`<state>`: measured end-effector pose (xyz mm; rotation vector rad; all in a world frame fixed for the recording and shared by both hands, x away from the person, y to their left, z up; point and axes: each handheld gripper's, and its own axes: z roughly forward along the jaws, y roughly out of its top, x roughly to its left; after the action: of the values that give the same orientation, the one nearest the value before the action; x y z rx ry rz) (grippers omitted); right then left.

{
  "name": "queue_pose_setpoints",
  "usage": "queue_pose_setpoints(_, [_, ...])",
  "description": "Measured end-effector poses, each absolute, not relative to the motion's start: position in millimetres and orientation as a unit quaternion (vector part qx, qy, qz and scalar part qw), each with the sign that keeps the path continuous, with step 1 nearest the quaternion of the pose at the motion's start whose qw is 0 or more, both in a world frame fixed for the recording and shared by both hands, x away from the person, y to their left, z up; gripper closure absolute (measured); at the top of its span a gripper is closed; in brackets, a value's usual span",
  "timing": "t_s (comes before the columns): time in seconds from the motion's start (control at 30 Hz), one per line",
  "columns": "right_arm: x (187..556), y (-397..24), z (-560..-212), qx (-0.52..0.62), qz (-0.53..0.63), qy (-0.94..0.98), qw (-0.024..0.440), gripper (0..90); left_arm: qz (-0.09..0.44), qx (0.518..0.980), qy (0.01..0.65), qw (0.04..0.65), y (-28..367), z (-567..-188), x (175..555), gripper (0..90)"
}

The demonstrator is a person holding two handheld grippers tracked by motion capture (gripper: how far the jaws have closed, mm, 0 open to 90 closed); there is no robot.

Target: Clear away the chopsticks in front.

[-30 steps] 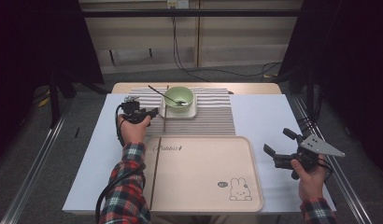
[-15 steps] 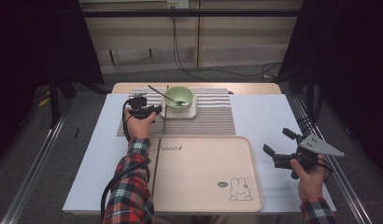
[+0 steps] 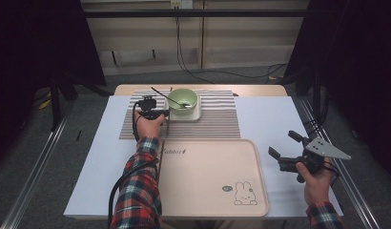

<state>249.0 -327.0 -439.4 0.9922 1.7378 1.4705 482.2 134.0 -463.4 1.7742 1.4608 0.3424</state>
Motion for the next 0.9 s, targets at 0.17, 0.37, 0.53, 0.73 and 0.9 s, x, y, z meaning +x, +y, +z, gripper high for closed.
queue_pose_setpoints(0.17, [249,-327,-439,0.377,0.561,0.662,0.324,1.8,0.129,0.699,0.584,0.392,129,-466,486,70.5])
queue_pose_setpoints(0.37, [249,-327,-439,0.375,0.561,0.662,0.326,1.8,0.121,0.690,0.601,0.386,122,-470,488,73.4])
queue_pose_setpoints(0.53, [249,-327,-439,0.376,0.562,0.662,0.323,1.8,0.121,0.681,0.617,0.375,118,-471,490,76.7])
queue_pose_setpoints(0.73, [249,-327,-438,0.377,0.565,0.658,0.324,1.8,0.121,0.655,0.642,0.378,120,-471,488,84.7])
queue_pose_setpoints(0.9, [249,-326,-439,0.375,0.562,0.661,0.326,1.8,0.124,0.642,0.654,0.381,124,-468,484,84.9])
